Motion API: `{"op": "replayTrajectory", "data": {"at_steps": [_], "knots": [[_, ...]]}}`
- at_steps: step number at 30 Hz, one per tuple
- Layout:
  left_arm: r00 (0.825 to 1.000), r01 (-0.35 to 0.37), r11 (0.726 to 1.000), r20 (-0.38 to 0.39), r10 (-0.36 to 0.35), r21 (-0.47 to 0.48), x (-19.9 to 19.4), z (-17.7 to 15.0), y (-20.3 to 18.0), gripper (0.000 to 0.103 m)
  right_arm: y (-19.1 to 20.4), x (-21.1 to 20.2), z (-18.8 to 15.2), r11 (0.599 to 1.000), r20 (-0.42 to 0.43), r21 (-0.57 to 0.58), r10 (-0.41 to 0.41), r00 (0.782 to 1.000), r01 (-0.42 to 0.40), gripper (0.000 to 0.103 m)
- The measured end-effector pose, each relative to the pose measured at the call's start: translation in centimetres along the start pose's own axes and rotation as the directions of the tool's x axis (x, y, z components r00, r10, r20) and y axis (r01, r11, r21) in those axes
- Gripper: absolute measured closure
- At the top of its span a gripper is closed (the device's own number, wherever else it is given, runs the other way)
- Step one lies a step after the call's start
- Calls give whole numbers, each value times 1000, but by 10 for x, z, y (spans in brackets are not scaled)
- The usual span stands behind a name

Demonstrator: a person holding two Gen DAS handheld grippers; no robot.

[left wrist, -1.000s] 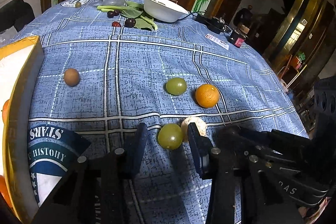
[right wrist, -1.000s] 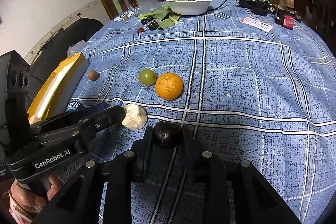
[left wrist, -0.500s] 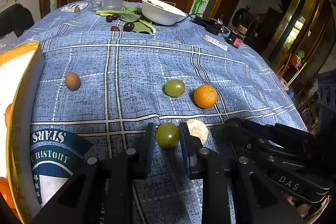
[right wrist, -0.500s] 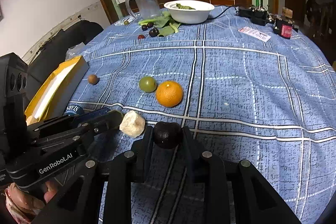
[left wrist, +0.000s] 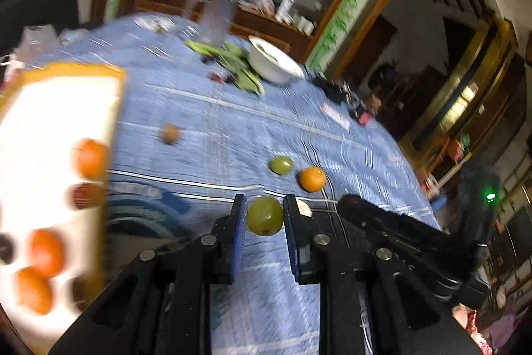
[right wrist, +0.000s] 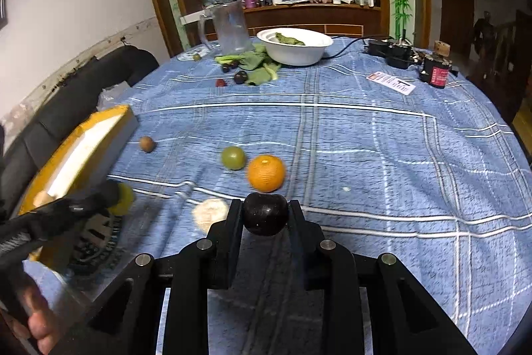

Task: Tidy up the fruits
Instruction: 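Grasp a green grape with the left tool while the right tool grasps a dark plum, then lower the grape into the tray with the left tool while the right tool releases the plum there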

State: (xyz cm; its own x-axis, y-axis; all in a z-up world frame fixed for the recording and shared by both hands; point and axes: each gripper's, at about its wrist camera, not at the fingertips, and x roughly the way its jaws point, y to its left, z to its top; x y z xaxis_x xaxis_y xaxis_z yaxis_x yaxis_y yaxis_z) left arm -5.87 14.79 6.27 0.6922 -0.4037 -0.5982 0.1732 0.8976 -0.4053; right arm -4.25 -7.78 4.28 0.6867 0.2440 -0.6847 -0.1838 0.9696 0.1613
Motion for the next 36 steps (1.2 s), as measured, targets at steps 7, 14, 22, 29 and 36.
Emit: {"op": "replayTrajectory", "data": {"at_steps": [7,14,22,29,36], "knots": [[965,-214,969,126,229,-124,-81,2,65,82,69,-11,4,983,-30,-64,168,985,-170,74],[915,-361,892,84,395,-273,-102,-17,134,81,167,2,1,929,-122,-172,311,943,-328,74],[902,-378,871,86,422,-314,-110,-26,161,81,242,26,-4,886,-195,-290,314,929,-361,73],[911,-351,877,95,400,-327,-117,-31,163,73,263,66,3,890,-267,-293,276,923,-351,73],[913,-323,863,111,392,-388,-132,-32,171,44,270,72,11,892,-266,-296,266,927,-341,65]]}}
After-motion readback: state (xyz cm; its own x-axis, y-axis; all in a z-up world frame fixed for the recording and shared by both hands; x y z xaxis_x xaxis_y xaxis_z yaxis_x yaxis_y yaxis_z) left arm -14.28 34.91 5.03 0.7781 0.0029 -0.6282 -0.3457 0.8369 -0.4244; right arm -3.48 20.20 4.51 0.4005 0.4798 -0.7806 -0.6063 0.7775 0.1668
